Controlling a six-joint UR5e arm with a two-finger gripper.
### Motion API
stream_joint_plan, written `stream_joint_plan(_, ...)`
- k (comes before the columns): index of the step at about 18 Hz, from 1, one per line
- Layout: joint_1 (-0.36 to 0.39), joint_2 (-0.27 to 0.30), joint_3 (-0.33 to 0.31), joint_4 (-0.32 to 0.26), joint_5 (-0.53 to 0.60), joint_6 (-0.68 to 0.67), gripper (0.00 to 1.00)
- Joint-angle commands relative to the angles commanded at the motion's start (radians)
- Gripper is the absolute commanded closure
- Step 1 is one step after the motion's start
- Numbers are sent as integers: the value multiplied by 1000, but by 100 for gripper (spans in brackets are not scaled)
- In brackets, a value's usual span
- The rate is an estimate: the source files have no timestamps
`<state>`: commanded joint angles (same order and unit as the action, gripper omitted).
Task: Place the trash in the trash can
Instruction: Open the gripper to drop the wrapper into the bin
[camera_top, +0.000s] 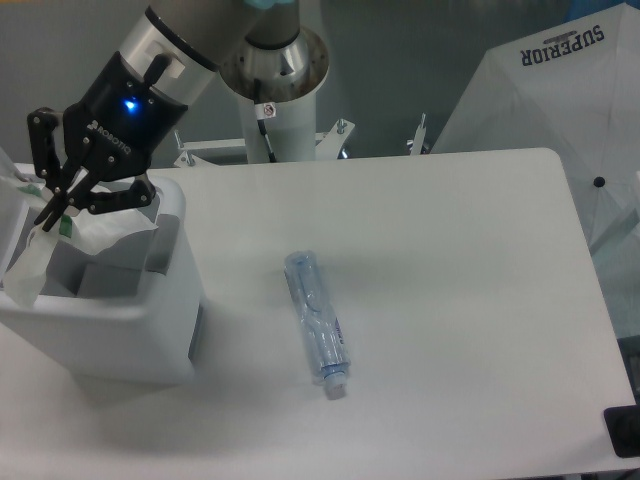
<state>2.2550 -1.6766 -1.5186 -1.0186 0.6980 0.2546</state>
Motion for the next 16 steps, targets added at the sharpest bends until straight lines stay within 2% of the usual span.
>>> stream_joint_plan(1, 0, 0, 0, 0, 0, 2, 69)
stream_joint_plan(2, 0, 2, -2, 2, -2, 2, 64)
stream_joint_plan(4, 0, 3, -8, 6, 0, 8, 32)
stream_joint_plan(5, 2, 6, -11, 8, 0, 12, 8)
stream_joint_plan(6, 2, 9, -15, 9, 0, 15, 0)
stream_joint_plan(11, 15, 9, -15, 12, 2, 17, 0)
stream_joint_plan(16, 116, 14, 1, 14, 2, 15, 0)
